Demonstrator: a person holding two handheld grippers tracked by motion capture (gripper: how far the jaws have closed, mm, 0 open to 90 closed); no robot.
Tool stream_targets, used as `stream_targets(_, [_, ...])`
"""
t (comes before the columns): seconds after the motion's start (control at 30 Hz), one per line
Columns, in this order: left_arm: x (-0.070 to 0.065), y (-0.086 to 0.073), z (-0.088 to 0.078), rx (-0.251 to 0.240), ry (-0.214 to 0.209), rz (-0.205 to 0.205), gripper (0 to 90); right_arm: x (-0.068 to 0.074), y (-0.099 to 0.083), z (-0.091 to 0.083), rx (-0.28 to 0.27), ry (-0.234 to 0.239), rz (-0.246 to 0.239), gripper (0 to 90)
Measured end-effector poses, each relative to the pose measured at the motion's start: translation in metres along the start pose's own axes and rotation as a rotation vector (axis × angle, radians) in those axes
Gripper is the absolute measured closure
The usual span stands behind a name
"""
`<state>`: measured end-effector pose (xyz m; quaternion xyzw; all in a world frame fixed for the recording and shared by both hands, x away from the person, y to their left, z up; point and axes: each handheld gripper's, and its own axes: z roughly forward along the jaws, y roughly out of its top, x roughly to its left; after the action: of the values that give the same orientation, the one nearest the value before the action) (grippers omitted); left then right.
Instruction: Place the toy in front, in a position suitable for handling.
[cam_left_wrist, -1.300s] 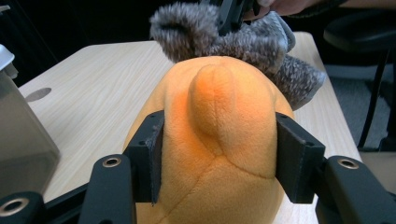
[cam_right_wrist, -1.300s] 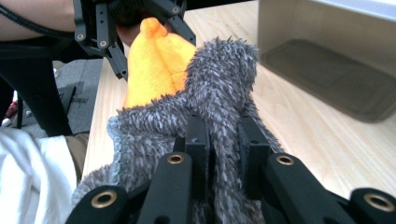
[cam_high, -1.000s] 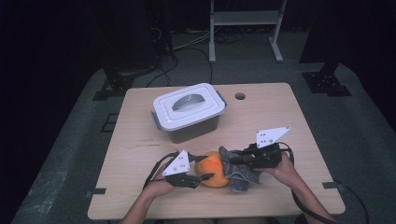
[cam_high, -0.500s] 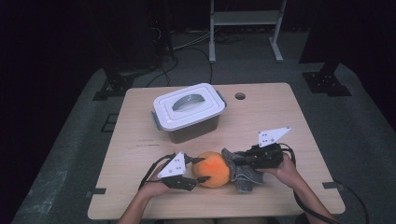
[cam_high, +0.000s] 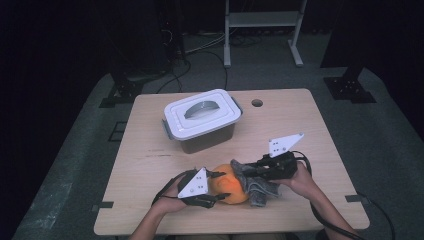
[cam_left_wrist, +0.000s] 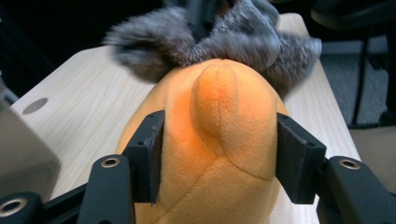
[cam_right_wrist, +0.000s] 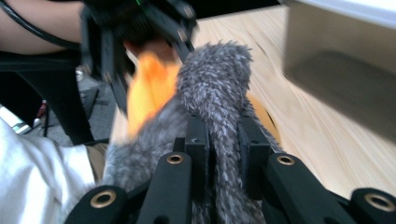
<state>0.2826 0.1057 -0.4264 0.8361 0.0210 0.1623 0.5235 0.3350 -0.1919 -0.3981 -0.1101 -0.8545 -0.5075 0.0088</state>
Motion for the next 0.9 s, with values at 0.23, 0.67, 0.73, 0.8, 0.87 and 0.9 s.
stream_targets(0.23, [0.004,0.014,0.010,0.018,0.056,-0.115,42.6,0.005,0.000,-0.016,-0.051,-0.023,-0.006,77.0])
stream_targets(0.67, [0.008,0.006,0.021,-0.010,0.044,-0.114,16.3,0.003,-0.010,-0.011,-0.026,-0.082,-0.022,76.9])
stream_targets(0.73, [0.009,0.004,0.020,0.001,0.053,-0.116,20.1,0.000,-0.011,-0.013,-0.024,-0.098,-0.012,76.9])
stream_targets(0.8, [0.009,0.004,0.020,0.003,0.062,-0.117,26.1,-0.001,-0.011,-0.014,-0.027,-0.096,-0.007,77.0])
stream_targets(0.87, [0.008,0.009,0.021,0.013,0.090,-0.132,38.6,0.002,-0.005,-0.016,-0.059,-0.081,-0.013,77.1])
stream_targets(0.9, [0.008,0.009,0.021,0.013,0.090,-0.132,40.5,0.004,-0.001,-0.017,-0.094,-0.057,-0.013,77.1])
